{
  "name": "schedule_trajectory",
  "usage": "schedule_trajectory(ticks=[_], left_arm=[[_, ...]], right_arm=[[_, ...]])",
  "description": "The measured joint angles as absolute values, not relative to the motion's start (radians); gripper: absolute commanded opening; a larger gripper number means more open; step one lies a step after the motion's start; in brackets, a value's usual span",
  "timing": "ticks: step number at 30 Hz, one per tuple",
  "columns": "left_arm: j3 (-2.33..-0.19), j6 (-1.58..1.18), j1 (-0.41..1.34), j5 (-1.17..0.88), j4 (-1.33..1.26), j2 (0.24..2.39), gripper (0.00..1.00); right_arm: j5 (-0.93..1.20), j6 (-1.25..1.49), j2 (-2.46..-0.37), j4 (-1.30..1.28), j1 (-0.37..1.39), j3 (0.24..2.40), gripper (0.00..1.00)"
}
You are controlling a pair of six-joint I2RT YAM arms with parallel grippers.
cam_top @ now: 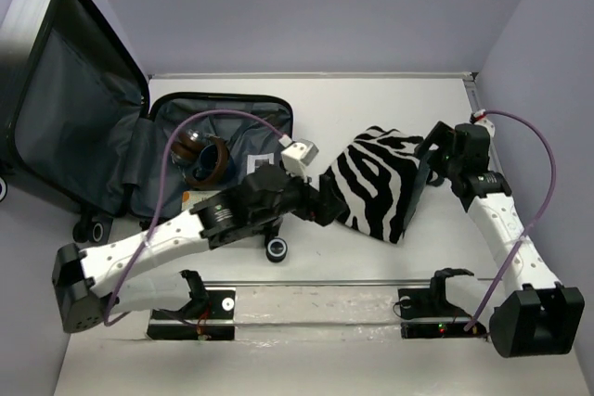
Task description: Pack the luggage
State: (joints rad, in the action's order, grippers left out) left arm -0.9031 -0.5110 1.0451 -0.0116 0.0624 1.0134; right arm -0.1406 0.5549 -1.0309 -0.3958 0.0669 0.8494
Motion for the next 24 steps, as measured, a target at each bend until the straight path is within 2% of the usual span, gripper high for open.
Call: schedule_trajectory(ticks=[5, 11, 17, 24], left_arm=[[-0.934, -0.511, 1.123, 0.155, 0.073, 1.278, 0.99], [-0.953, -0.529, 1.14, 0.287, 0.114, 1.44, 0.99], [-0.968, -0.567, 1.139, 0.378, 0.123, 1.576, 0.99], [-0.971, -0.597, 1.105, 0.393, 0.112, 1.663, 0.99]], right_arm=[[-0.055, 0.553, -1.067, -0.379, -0.065, 0.805, 1.0], [0.102, 0.553, -1.143, -0.311, -0.194, 0.747, 1.0], [0.245, 0.556, -1.248, -0.241, -0.231, 0.722, 1.0], [0.375, 0.58, -1.325, -0.127, -0.235, 0.686, 1.0]])
